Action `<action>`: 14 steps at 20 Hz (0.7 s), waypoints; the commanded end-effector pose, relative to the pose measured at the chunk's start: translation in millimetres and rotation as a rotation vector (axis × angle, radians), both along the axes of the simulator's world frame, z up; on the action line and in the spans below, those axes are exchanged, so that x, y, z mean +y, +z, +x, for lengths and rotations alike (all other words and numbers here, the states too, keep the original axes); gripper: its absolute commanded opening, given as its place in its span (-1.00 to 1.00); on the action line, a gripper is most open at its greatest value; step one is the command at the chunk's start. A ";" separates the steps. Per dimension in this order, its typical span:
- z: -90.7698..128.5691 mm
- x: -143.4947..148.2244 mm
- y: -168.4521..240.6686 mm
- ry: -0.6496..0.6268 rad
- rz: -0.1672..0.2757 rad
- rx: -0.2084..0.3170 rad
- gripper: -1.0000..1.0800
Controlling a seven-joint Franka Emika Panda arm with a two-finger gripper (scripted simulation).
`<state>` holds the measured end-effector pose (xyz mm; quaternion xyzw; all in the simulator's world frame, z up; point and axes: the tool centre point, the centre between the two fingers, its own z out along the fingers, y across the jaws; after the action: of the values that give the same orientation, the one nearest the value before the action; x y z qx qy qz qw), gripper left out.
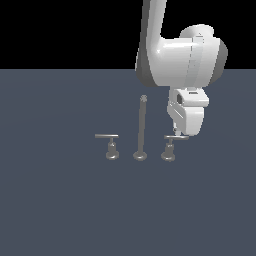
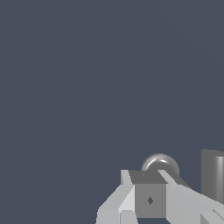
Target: Turn on the faucet by rotating a designated handle.
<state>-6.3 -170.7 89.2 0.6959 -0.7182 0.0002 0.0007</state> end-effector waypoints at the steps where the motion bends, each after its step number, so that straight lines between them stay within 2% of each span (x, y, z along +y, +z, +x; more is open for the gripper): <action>1: 0.0 0.0 0.0 0.000 0.000 0.000 -1.00; 10: -32.4 -18.1 0.1 -0.001 0.001 -0.001 -1.00; 12: -23.8 -12.2 0.2 0.008 0.001 -0.009 -1.00; 14: -30.9 -11.6 0.2 0.007 0.001 -0.008 -1.00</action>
<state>-31.4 -183.2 89.4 0.6985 -0.7156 0.0049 -0.0034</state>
